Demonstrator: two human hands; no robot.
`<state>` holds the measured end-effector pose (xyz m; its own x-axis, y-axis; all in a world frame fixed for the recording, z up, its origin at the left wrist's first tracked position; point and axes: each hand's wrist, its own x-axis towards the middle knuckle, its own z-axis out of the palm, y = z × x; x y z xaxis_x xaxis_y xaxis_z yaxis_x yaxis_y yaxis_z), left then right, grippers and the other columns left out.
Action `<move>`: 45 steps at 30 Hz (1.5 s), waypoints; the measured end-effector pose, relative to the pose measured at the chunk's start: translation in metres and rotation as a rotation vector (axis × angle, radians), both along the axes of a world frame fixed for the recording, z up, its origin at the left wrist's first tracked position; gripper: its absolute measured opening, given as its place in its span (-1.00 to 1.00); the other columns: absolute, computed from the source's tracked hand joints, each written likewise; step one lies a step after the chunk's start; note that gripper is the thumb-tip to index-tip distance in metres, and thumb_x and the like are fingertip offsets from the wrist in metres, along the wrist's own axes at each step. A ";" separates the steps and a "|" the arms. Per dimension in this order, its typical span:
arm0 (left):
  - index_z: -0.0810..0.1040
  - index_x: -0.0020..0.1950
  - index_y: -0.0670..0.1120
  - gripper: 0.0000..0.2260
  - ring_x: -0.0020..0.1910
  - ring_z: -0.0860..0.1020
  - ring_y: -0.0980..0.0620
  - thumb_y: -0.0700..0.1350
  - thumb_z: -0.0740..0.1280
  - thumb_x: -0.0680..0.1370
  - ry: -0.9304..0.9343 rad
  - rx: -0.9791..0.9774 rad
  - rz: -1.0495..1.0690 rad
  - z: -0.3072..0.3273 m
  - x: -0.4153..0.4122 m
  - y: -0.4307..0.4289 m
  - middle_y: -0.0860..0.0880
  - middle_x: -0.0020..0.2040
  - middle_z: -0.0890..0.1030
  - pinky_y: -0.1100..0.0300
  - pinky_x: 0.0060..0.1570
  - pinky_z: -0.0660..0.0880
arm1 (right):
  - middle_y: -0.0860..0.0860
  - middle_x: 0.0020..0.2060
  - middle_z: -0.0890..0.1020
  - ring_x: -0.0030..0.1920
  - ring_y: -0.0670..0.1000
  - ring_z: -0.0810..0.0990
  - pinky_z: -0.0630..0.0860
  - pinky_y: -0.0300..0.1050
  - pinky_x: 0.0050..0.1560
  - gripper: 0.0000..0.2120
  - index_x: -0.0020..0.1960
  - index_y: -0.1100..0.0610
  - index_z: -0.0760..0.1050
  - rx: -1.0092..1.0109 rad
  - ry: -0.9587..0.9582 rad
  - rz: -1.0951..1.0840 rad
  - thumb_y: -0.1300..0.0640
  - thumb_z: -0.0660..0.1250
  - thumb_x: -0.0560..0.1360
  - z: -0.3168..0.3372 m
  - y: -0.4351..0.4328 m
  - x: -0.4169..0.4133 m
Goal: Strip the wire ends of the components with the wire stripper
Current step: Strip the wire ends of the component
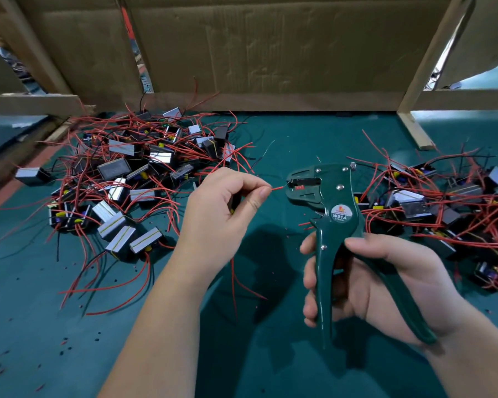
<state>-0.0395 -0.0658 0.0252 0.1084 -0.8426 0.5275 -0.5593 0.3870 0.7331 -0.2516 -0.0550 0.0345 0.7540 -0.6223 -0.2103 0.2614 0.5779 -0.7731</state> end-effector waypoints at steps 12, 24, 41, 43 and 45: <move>0.62 -0.10 -0.06 -0.93 -0.11 0.48 0.01 -0.14 0.34 0.53 -0.081 -0.022 -0.010 0.006 -0.005 0.002 0.02 -0.18 0.54 0.18 -0.06 0.39 | 0.29 -0.25 0.58 -0.31 0.29 0.62 0.57 0.15 -0.24 -0.52 -0.01 0.24 0.59 -0.028 0.045 0.021 0.01 0.57 0.18 0.004 0.001 0.002; 0.63 -0.10 -0.10 -0.93 -0.11 0.47 -0.01 -0.17 0.35 0.53 -0.106 -0.037 0.000 0.008 -0.005 0.003 -0.01 -0.18 0.53 0.15 -0.06 0.40 | 0.27 -0.30 0.57 -0.37 0.27 0.61 0.57 0.08 -0.31 -0.53 -0.06 0.23 0.57 -0.023 0.077 0.004 -0.04 0.58 0.19 0.005 0.005 0.003; 0.37 0.03 0.02 -0.88 -0.14 0.42 0.16 -0.07 0.06 0.58 0.418 0.150 -0.129 0.001 -0.019 -0.001 0.08 -0.16 0.44 0.30 -0.02 0.35 | 0.29 0.10 0.52 -0.26 0.33 0.61 0.57 0.24 -0.17 -0.42 0.04 0.27 0.60 0.067 -0.119 -0.156 -0.06 0.58 0.15 -0.002 0.007 0.017; 0.37 0.00 0.06 -0.90 -0.10 0.41 0.10 -0.08 0.09 0.55 0.600 0.206 -0.188 -0.001 -0.024 -0.002 0.07 -0.16 0.45 0.16 0.02 0.33 | 0.26 0.14 0.51 -0.24 0.33 0.62 0.57 0.25 -0.11 -0.43 0.11 0.28 0.58 0.093 -0.175 -0.032 -0.04 0.55 0.23 -0.002 0.009 0.016; 0.40 -0.03 0.11 -0.89 -0.09 0.39 0.03 -0.08 0.12 0.55 0.683 0.238 -0.220 -0.002 -0.028 -0.001 0.05 -0.13 0.45 0.05 -0.04 0.33 | 0.23 0.12 0.54 -0.21 0.31 0.62 0.56 0.24 -0.09 -0.44 0.18 0.29 0.54 0.092 -0.211 0.060 -0.02 0.51 0.30 -0.002 0.011 0.016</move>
